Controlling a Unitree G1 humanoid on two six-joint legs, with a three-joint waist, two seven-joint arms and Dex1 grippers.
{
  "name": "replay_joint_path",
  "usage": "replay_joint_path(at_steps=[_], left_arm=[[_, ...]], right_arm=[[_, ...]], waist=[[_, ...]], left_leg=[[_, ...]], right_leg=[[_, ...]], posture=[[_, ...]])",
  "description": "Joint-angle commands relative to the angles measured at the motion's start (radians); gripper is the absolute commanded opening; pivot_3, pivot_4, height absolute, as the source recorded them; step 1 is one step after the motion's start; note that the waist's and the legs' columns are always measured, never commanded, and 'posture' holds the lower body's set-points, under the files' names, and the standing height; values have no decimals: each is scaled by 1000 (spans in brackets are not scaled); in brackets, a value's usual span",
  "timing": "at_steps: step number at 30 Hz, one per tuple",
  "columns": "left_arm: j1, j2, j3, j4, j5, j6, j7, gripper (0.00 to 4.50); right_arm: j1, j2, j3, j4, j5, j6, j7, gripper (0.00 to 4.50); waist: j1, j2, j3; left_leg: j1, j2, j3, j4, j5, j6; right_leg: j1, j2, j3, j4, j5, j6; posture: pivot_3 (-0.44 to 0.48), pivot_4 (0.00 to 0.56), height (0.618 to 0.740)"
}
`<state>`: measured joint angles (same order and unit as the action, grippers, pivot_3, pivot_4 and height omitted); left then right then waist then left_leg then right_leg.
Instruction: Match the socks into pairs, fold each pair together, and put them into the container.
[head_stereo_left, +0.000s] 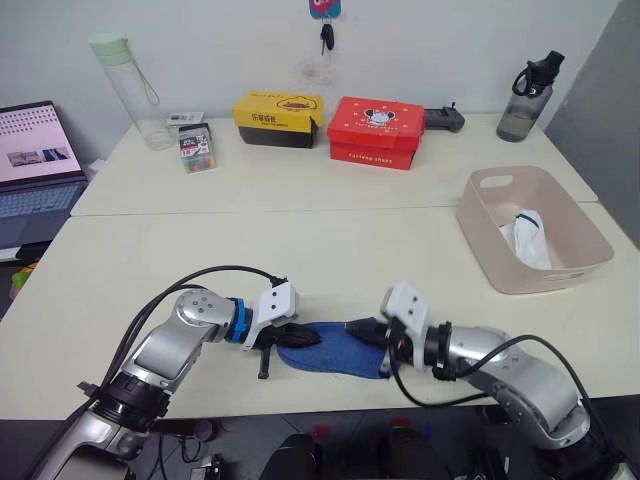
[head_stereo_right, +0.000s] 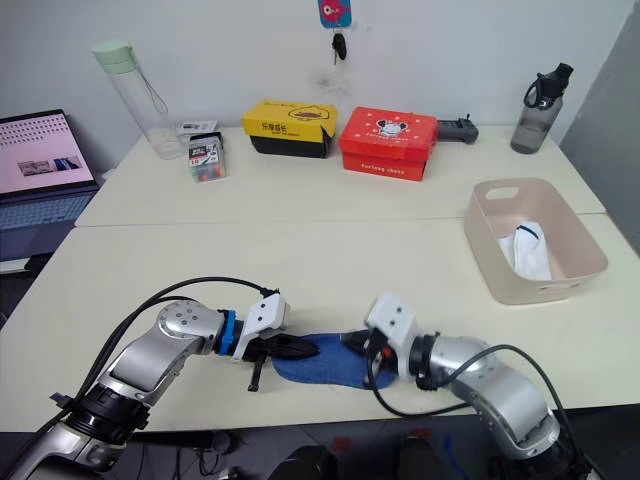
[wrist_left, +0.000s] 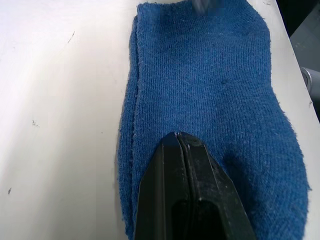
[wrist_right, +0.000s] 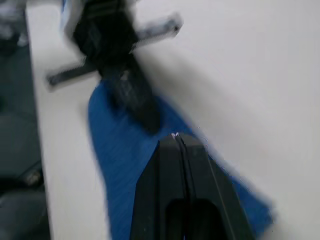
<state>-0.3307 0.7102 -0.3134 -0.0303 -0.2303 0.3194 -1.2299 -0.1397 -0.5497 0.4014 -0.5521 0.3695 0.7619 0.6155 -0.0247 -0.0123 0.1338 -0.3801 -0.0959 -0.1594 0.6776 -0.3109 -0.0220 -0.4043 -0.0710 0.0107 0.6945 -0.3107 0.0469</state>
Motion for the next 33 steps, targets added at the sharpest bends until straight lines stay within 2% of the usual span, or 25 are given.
replay_joint_path(at_steps=[1, 7, 10, 12, 14, 17, 22, 28, 31, 33], left_arm=[[25, 10, -19, 17, 44, 10, 13, 0], [36, 12, -13, 21, 48, -4, 16, 0], [42, 10, -9, 21, 49, -46, 14, 0], [49, 11, -7, 15, 48, -68, 12, 0], [53, 12, -7, 16, 53, -88, 14, 0], [62, 15, -11, 21, 67, -123, 15, 0], [84, 22, -10, 15, 74, -155, 10, 0], [88, 17, -7, 18, 79, -172, 14, 0], [90, 14, -2, 18, 80, -180, 17, 0], [91, 15, 2, 14, 77, -180, 17, 0]], right_arm=[[31, -56, 20, 26, -55, -57, 40, 38], [119, -128, -15, 2, -91, -143, 64, 38], [136, -108, -105, -66, -35, -104, 38, 38], [137, -61, -215, -123, 72, -18, -2, 38], [143, -27, -313, -170, 171, 67, -33, 421], [166, -32, -369, -214, 221, 142, -58, 1360], [212, -38, -286, -214, 129, 166, -141, 3097], [255, 4, -197, -168, 72, 182, -215, 3097], [243, -28, -146, -182, 30, 146, -196, 2475], [228, -75, -96, -191, -22, 106, -174, 1803]], waist=[[-1, 0, 0], [-1, 0, -4], [-1, -1, -5], [-1, -1, -5], [-1, -1, -5], [0, -1, -5], [-1, -1, -5], [-2, 0, -5], [-2, -1, -7], [-2, 0, -7]], left_leg=[[0, 0, 0, 0, 0, 0], [0, 0, 0, 0, 0, 0], [0, 0, 0, 0, 0, 0], [0, 0, 0, 0, 0, 0], [0, 0, 0, 0, 0, 0], [0, 0, 0, 0, 0, 0], [0, 0, 0, -1, 0, 0], [0, 0, 0, -1, 0, 0], [1, 1, 0, -1, 0, 0], [1, 0, 0, -1, 0, 0]], right_leg=[[0, 0, 0, 0, 0, 0], [0, 0, 0, 0, 0, 0], [0, 0, 0, 0, 0, 0], [0, 0, 0, 0, 0, 0], [0, 0, 0, 0, 0, 0], [0, 0, 0, 0, 0, 0], [0, 0, 1, 0, 0, 0], [0, 0, 0, 0, 0, 0], [0, 0, 0, 0, 0, 0], [0, 0, 1, 0, 0, 0]], posture=[[0, 150, 726], [0, 150, 726], [0, 150, 726], [0, 150, 726], [0, 150, 726], [0, 150, 726], [0, 150, 726], [0, 150, 726], [0, 150, 726], [0, 150, 726]])
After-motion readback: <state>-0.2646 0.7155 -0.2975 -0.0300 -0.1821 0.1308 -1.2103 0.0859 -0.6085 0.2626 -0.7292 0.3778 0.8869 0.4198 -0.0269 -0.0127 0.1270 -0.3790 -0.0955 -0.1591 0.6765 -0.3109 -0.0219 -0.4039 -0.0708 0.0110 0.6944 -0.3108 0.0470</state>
